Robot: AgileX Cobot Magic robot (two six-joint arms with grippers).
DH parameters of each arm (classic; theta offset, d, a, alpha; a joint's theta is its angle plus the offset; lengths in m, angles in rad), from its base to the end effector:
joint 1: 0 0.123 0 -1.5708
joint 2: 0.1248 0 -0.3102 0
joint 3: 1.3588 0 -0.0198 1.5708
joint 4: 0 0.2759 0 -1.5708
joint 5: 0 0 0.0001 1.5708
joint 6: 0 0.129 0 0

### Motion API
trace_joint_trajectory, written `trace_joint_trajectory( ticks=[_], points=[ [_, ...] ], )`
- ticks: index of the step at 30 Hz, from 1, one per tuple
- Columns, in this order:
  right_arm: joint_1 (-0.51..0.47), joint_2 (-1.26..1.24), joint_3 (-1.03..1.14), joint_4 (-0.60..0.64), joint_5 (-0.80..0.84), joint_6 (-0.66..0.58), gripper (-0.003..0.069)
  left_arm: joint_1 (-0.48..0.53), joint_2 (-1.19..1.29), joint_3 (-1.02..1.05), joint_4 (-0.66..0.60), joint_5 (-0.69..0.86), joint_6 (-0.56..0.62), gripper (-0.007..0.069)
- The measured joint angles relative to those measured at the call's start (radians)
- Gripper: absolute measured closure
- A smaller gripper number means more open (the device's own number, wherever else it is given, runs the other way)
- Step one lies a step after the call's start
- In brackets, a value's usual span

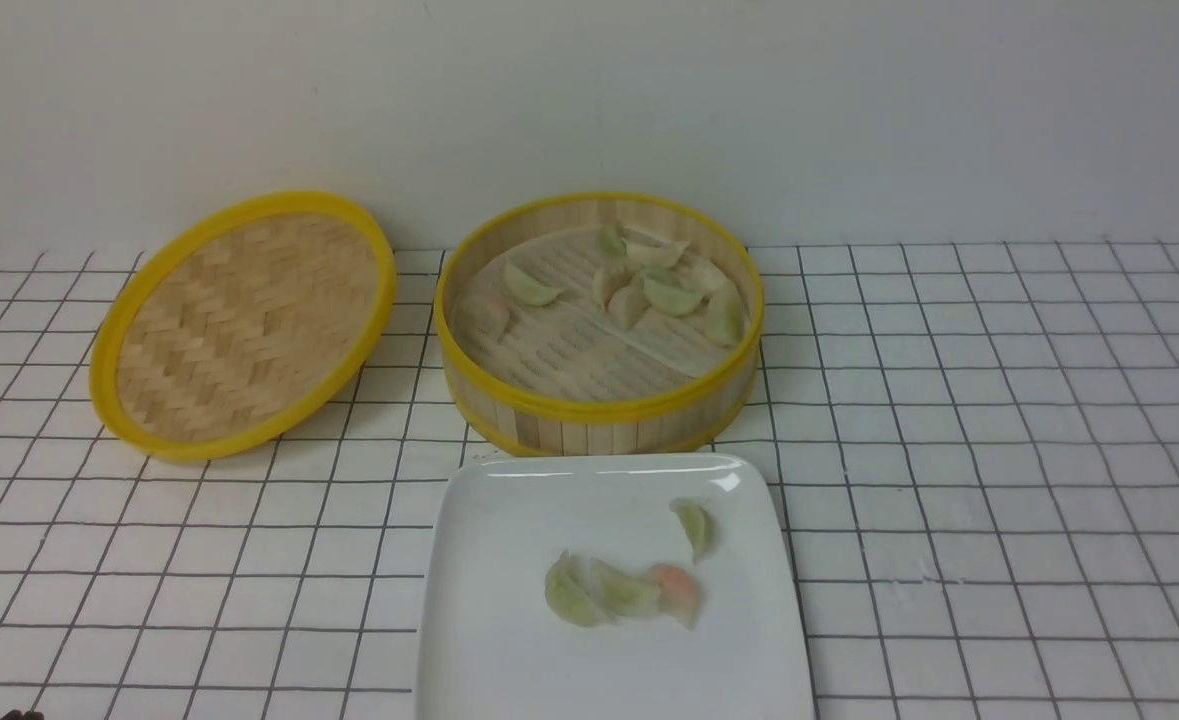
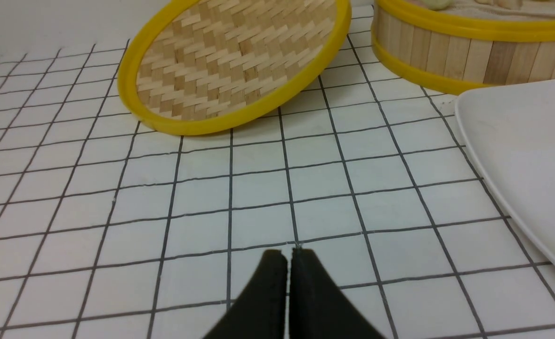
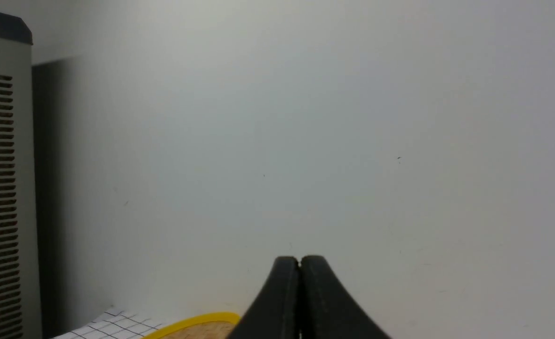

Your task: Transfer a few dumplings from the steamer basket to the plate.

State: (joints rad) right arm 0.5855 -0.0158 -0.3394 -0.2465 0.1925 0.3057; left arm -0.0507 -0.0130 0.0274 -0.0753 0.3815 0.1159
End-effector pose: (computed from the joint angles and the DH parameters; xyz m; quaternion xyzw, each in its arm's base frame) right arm 0.0510 0.0266 0.3252 -0.1398 0.5951 0.2388 0.7545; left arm 0.0880 -0.0081 0.1583 0.0473 0.8057 -0.0127 0.5903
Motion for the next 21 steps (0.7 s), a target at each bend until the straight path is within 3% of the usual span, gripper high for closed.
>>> trace_joint_trajectory(
  ticks=[4,7,14,21],
  points=[
    [0.000,0.000,0.000,0.174,0.044,-0.104,0.0673,0.000,0.000,0.000,0.000,0.000,0.000,0.0631],
    [0.000,0.000,0.000,0.239,0.070,-0.172,0.0673,0.000,0.000,0.000,0.000,0.000,0.000,0.0631],
    [-0.031,0.000,0.035,0.232,0.137,-0.210,0.0673,0.000,0.000,0.000,0.000,0.000,0.000,0.0631],
    [-0.368,0.000,0.232,0.172,0.206,-0.218,0.0673,0.000,0.000,0.000,0.000,0.000,0.000,0.0631]
  ],
)
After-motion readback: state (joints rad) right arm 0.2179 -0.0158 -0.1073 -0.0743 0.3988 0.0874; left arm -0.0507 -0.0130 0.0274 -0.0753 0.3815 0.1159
